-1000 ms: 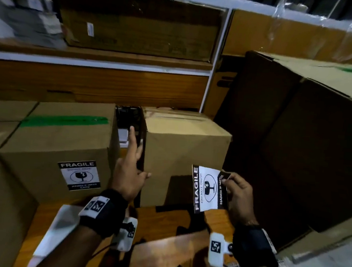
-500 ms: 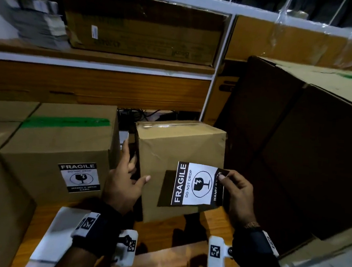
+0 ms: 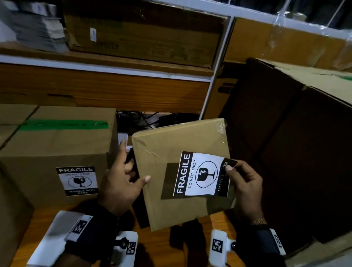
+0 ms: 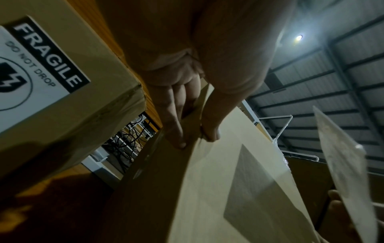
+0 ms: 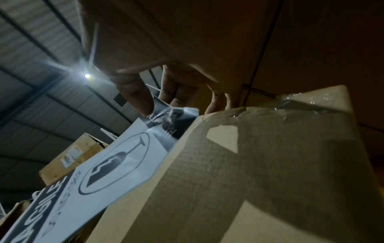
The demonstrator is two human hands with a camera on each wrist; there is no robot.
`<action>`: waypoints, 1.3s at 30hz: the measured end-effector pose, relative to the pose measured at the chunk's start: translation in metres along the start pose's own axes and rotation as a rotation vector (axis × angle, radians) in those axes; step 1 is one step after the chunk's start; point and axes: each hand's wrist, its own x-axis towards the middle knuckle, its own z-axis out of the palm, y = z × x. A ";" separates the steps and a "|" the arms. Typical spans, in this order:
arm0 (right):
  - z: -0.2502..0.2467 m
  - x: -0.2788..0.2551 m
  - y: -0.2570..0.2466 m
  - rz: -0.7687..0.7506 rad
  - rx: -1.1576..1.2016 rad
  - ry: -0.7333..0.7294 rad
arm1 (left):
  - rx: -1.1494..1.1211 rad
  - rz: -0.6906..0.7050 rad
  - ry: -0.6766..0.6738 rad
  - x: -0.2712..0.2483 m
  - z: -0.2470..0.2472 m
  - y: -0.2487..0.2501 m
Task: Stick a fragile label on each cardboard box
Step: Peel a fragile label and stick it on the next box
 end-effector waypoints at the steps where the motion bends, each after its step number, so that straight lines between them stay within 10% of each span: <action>1: 0.001 0.000 -0.003 -0.021 -0.020 -0.011 | -0.003 0.003 0.007 0.000 -0.001 0.003; 17: 0.008 0.039 -0.011 0.079 -0.078 0.021 | 0.447 0.092 0.112 0.026 -0.013 0.032; 24: 0.008 0.036 0.012 0.211 0.007 0.027 | 0.486 -0.121 0.009 0.053 -0.014 0.011; 39: 0.012 0.041 0.032 0.323 0.068 -0.023 | -0.045 -0.398 -0.225 0.058 -0.005 -0.023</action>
